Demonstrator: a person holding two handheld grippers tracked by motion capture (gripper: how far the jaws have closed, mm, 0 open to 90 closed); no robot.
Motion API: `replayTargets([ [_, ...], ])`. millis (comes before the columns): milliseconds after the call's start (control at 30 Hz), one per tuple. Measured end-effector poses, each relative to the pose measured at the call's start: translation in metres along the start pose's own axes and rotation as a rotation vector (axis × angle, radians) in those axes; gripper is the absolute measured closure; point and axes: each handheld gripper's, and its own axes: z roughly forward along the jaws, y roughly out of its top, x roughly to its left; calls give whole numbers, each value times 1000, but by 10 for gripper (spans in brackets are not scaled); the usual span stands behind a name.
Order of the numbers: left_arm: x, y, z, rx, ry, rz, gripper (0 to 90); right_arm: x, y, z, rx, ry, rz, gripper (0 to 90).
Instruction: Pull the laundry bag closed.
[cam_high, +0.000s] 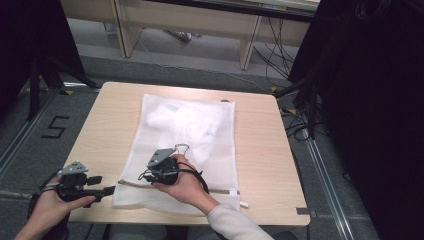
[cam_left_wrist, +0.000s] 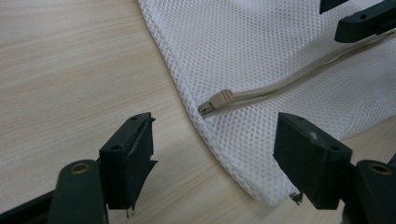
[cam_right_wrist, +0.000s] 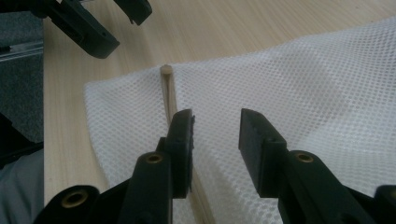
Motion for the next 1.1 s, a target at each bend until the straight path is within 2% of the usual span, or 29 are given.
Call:
replayTargets([
  [467,-1,-3,-2,-5,8,-7,282,5,12,17,3,36,-20,685],
  [500,-1,-3,-2,-5,8,-6,282,7,13,18,7,37,-8,685],
  [567,-1,-3,-2,-4,8,-7,282,7,15,20,7,40,-19,685],
  [600,-1,-3,-2,-4,8,-7,282,8,15,20,6,42,-6,685],
  [667,-1,-3,-2,-4,6,-8,282,7,18,22,11,48,-29,686],
  [833,-1,-3,-3,-1,3,-7,283,10,23,28,7,53,-31,688],
  [867,1,-3,-5,27,4,23,282,11,24,30,4,57,-34,688],
  [1100,1,-3,-4,25,3,21,283,16,29,39,17,78,-33,713],
])
